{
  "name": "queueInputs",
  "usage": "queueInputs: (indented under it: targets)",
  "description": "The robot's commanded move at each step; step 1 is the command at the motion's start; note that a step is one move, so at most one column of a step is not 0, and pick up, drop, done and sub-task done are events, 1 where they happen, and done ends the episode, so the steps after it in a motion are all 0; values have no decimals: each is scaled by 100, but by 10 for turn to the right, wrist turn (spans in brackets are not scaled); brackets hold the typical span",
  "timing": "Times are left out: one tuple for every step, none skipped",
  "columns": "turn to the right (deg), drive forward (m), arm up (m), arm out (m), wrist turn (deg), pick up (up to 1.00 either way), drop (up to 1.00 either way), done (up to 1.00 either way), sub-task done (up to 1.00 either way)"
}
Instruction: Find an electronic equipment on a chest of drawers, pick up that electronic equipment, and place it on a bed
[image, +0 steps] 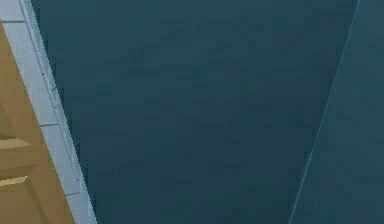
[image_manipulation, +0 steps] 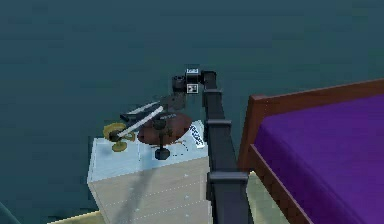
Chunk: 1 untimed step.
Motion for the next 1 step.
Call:
queueInputs:
  targets:
    - [0,0,0,0,450,0,0,0,0]
